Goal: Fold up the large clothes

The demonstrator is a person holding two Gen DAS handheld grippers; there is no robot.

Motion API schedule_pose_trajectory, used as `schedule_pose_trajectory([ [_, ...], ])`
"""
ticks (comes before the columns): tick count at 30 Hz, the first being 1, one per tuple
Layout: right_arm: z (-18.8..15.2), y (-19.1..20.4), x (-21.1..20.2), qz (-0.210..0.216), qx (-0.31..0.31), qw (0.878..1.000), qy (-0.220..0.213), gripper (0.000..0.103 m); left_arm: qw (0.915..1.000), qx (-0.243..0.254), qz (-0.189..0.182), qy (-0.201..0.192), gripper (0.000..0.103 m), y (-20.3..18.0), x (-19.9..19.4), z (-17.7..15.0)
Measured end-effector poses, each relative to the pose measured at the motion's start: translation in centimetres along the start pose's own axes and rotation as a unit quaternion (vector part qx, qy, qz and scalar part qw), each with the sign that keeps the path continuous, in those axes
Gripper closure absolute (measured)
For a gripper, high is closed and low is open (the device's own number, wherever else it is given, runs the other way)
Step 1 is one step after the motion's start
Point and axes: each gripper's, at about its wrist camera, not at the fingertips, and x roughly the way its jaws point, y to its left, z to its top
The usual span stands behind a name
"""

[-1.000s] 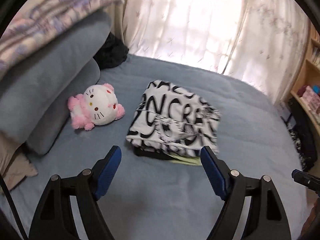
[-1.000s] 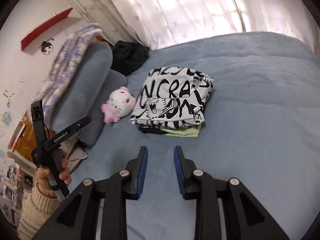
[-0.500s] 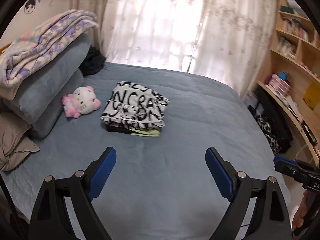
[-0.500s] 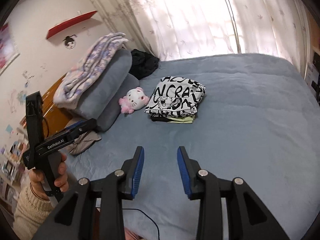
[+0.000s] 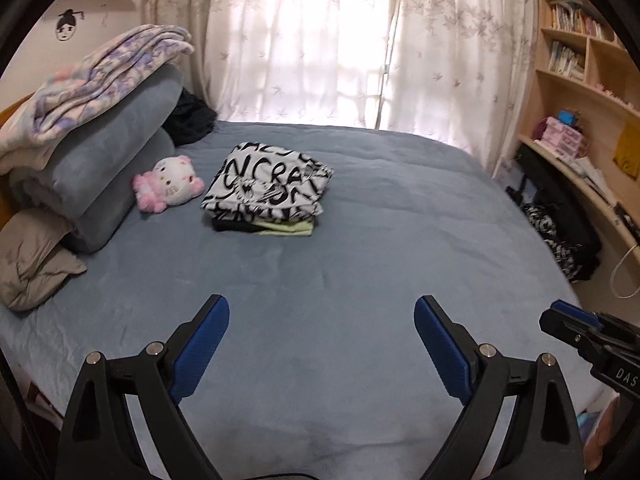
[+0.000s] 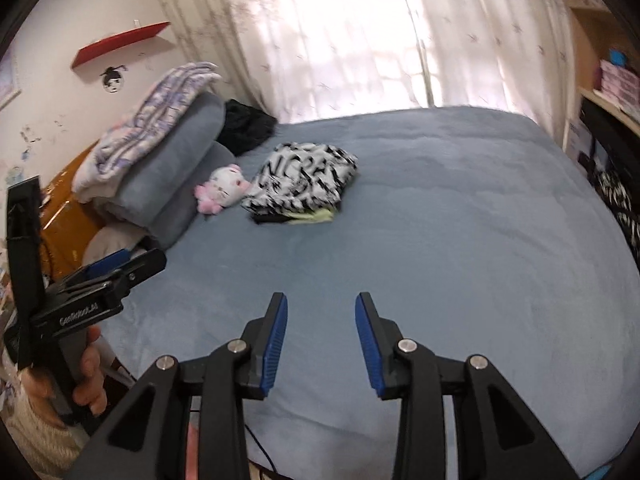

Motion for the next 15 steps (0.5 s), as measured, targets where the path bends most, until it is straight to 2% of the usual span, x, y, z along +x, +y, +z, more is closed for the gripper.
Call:
schedule_pose_trajectory([
  [2,-1.5,-0.3,0.9,-0.014,0.003,1.0,0.005,0.066,0.9998,-0.009,0.011,0.015,0.01,-0.3,0.8,-1.7],
  [4,-2.9,-0.6,1.9,-0.022,0.009,1.0,0.014,0.061,0.9992,-0.022,0.003,0.033,0.01,-0.2,1.1,-2.8],
  [7,-4.2,-1.0,3.1,-0.008,0.022,0.999,0.034,0.058,0.9984,-0.021,0.006,0.052,0.01,-0.1,0.8,-3.7],
  [10,-5.0,-1.0,3.6,0.002,0.023,0.999,0.045,0.058,0.9985,-0.015,0.005,0.052,0.01,-0.2,-0.5,-4.0],
  [15,-5.0,-0.6,2.5,0.029,0.024,0.999,0.032,0.058,0.9978,-0.003,-0.027,0.061,0.01,-1.0,-3.3,-3.8],
])
